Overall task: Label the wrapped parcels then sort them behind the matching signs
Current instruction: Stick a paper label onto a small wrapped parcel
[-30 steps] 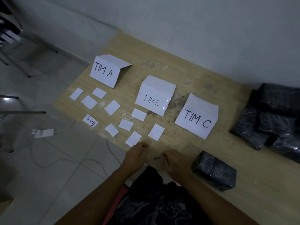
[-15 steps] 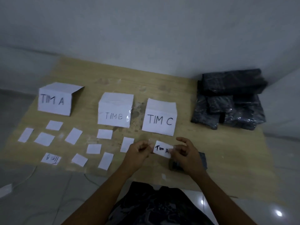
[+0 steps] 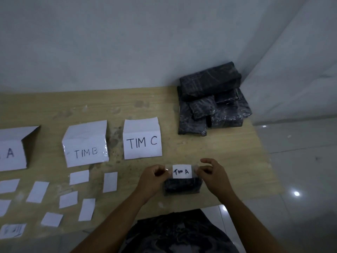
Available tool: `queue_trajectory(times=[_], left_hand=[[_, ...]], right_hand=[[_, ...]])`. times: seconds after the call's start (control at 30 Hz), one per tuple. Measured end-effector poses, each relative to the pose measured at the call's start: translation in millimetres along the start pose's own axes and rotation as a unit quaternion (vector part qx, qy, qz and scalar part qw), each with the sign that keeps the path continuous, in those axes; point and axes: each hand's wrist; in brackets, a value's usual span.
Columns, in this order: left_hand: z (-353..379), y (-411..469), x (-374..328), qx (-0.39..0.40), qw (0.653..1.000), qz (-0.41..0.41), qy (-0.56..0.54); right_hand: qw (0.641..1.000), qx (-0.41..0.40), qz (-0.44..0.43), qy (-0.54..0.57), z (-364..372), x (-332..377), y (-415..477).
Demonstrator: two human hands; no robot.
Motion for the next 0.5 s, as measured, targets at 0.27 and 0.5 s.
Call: queue_trajectory(times=[0.27, 0.5], left_hand=[[19, -2, 13, -0.031, 0.999, -0.019, 0.036], [24, 6, 14, -0.073, 0.995, -0.041, 0.046]], right_hand=[[0.997, 0.034, -0.003, -0.068, 1, -27, 11], [0.99, 0.06, -0.028, -0.124, 4, -29, 20]])
Point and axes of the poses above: each hand's wrist, its own y-axis towards the middle knuckle, its own z-axis out of the palm, x = y × z, and after that the axes turned 5 degrees about -z, right-handed
